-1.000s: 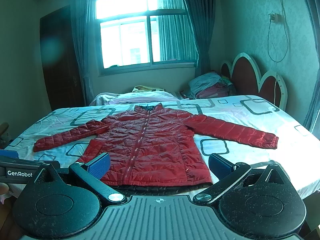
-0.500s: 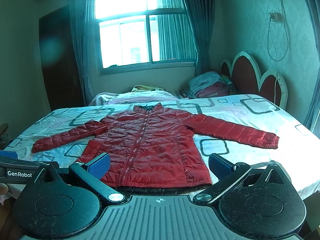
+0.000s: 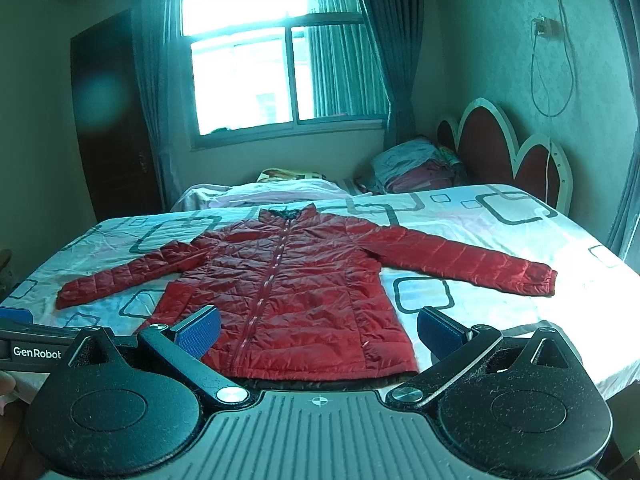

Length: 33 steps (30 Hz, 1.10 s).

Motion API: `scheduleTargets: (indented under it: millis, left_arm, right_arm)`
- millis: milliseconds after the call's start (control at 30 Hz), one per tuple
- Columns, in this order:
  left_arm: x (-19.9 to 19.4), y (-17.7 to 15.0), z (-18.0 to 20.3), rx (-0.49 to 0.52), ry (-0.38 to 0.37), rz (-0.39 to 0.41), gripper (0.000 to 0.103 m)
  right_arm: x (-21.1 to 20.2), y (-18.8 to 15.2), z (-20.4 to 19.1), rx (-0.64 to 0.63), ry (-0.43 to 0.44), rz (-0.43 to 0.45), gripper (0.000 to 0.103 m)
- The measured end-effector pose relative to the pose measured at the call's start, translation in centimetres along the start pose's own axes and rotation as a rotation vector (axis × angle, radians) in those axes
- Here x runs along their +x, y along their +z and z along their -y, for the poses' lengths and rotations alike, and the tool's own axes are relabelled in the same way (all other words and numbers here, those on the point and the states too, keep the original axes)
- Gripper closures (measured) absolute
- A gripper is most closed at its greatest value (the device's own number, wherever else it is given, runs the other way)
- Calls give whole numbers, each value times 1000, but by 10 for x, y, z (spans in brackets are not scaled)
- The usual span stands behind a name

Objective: Fold large clothes

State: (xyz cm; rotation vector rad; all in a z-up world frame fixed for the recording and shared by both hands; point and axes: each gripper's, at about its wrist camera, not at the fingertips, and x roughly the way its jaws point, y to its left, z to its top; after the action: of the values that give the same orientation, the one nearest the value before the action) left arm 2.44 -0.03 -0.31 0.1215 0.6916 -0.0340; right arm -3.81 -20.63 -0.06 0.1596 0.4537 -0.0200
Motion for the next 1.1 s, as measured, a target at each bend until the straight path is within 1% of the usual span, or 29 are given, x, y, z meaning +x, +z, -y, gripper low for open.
scheduleTargets:
  millis: [233,533,733,1100]
  left_arm:
    - [15,6,3,1,-2,-13,0]
    - [52,19,3,-9,-12,-36,0]
    - [84,36,2,-5,-3,-39,0]
    - [163,81,1,30,-38,-46,0]
  right_arm:
    - [13,2,6,8,-21,-7,0]
    - [41,9,16,22,-62,-10,0]
    - [76,17,24,33,-89,-28,0]
    - [153,39,28,52,-148,-22,0]
